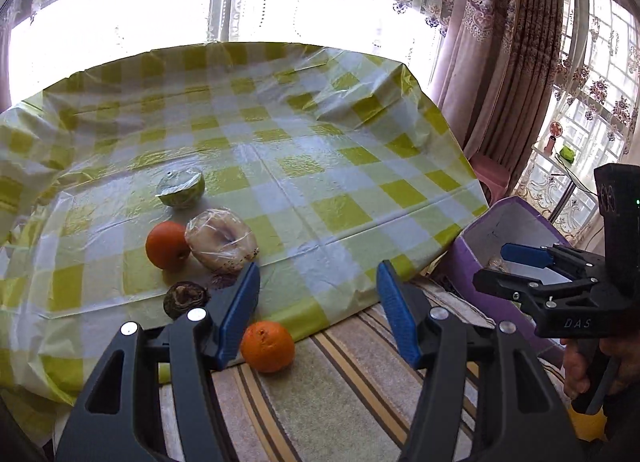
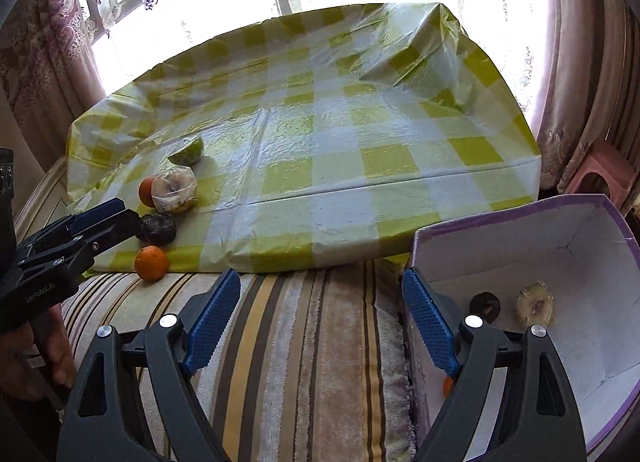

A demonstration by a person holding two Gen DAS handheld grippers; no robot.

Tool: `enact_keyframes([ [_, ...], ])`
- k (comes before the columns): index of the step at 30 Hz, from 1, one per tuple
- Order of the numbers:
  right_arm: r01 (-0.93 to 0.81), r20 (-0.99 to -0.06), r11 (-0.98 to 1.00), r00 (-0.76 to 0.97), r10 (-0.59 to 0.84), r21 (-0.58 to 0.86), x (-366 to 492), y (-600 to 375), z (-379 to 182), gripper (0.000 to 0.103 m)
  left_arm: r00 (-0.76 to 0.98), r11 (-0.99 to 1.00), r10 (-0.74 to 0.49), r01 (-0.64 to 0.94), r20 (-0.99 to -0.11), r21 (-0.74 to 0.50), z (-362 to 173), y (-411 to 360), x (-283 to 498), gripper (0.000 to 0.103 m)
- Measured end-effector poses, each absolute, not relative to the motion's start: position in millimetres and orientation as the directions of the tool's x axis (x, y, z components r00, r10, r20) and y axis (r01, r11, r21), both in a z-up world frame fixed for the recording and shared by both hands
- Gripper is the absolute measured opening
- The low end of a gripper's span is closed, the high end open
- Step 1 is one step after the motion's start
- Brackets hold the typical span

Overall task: Organize fruits
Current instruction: 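Move both tools back from the box to the table, then grasp the dark dried mushroom-like item with the left tool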

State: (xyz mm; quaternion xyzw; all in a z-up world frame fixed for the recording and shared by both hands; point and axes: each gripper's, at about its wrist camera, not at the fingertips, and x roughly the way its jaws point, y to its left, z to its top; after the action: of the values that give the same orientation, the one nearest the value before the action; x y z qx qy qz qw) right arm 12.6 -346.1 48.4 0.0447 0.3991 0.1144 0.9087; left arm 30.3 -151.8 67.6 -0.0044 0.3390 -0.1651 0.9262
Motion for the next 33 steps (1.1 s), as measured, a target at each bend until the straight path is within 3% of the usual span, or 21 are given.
enact_keyframes([
  [14, -0.363, -0.724, 0.911, 0.573, 0.384, 0.195, 21, -253, 34, 0.081, 0.674, 0.978, -0.208, 0.153, -0.709, -0.141, 39, -73, 28, 0.061],
  [22, -0.432, -0.741, 0.881, 0.525, 0.419, 0.192, 30, -217, 26, 0.08, 0.631, 0.975, -0.218, 0.169, -0.745, -0.142, 28, -68, 42, 0.058],
  [33, -0.482, -0.771, 0.862, 0.487, 0.411, 0.155, 43, -187, 15, 0.066, 0.573, 0.967, -0.238, 0.217, -0.784, -0.135, 15, -70, 70, 0.053],
])
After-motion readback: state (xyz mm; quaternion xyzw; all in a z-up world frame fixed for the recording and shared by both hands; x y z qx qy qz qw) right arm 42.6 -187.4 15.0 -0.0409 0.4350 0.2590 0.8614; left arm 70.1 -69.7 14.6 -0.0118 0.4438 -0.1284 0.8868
